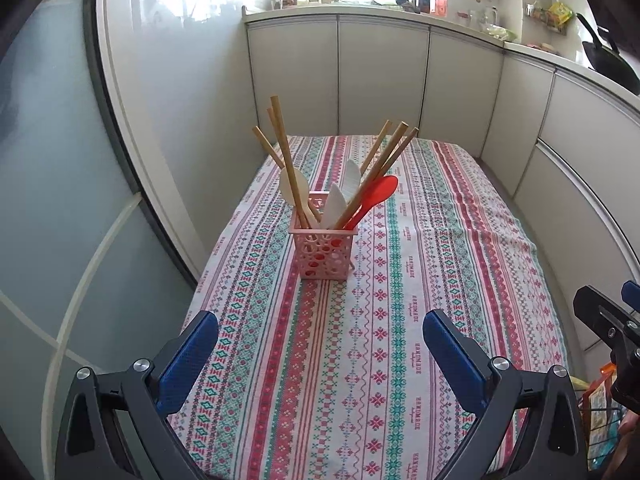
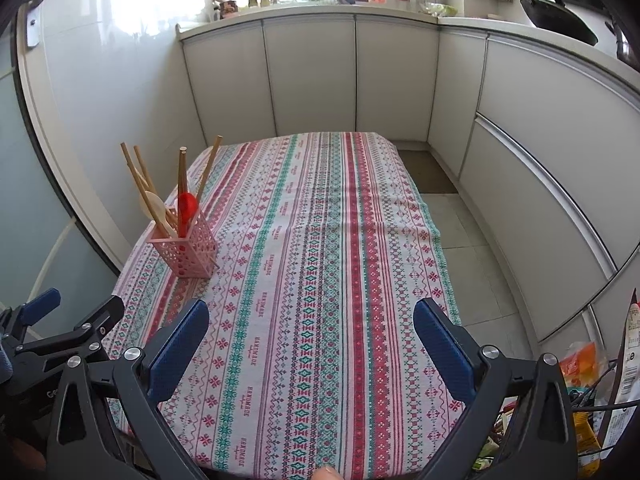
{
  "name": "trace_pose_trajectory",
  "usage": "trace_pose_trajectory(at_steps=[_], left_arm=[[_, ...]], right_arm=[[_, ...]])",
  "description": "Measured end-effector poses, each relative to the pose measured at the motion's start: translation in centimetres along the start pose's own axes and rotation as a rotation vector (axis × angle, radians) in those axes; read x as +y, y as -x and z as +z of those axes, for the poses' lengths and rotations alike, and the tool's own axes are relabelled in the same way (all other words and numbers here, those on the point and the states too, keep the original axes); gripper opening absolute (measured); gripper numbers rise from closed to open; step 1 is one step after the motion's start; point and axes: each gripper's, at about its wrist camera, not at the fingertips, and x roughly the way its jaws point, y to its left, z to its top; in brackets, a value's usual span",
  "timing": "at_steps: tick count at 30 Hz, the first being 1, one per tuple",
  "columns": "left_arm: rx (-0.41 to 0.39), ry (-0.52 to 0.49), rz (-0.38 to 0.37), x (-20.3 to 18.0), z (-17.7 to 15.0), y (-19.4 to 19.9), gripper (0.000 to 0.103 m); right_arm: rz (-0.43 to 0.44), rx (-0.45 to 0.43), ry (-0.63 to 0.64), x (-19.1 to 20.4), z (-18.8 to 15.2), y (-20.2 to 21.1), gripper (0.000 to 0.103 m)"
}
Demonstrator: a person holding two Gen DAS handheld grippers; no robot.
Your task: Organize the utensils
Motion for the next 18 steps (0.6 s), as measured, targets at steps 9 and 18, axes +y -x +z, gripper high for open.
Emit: trace_pose_trajectory(at_steps=[9, 18], left_arm=[[-0.003, -0.009, 0.002, -0.36, 0.03, 0.01, 0.103], [-0.004, -0.017, 0.011, -0.53, 0.05, -0.02, 0.103]], right_arm=[[-0.001, 0.001, -0.011, -0.04, 0.05, -0.10, 0.103], [-0.005, 0.000, -0.012, -0.27, 0.08, 0.06, 0.103]])
